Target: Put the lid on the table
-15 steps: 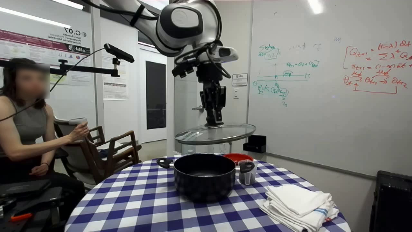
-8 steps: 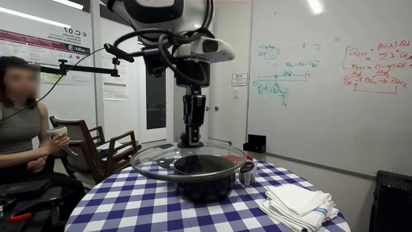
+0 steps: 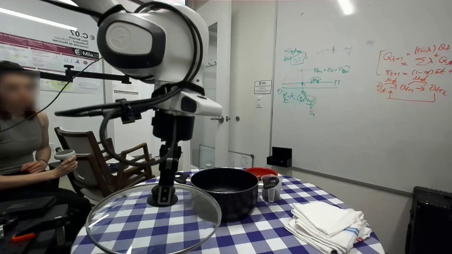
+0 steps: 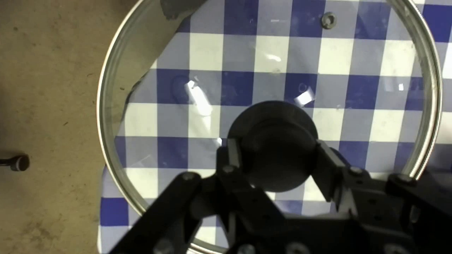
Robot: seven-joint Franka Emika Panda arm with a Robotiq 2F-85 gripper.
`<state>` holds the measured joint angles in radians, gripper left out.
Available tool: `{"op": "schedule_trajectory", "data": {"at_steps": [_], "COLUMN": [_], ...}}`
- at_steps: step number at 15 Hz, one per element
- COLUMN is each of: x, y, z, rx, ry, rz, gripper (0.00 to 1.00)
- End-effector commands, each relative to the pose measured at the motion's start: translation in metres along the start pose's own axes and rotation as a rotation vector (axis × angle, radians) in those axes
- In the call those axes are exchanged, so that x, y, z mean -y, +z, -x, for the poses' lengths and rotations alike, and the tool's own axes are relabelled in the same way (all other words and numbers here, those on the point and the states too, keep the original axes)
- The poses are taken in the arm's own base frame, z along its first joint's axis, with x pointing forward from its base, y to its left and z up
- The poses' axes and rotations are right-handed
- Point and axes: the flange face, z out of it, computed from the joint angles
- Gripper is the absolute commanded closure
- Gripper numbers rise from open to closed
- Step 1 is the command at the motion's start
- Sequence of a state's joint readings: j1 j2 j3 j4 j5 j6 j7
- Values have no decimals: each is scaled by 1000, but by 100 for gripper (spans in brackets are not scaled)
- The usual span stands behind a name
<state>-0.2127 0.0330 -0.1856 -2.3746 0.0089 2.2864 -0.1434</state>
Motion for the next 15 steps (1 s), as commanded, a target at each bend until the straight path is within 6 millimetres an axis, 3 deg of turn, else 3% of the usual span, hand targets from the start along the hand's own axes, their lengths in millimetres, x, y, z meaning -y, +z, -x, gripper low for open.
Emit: {"op": "schedule_trajectory", "data": {"at_steps": [1,7,15], "x": [34,68,76], "y": [12,36,63], "z": [16,16,-5], "rx": [-22,-10,69], "ry": [-37,-6,-11], "rz": [-21,-70,-87], "gripper": [75,75,75]}}
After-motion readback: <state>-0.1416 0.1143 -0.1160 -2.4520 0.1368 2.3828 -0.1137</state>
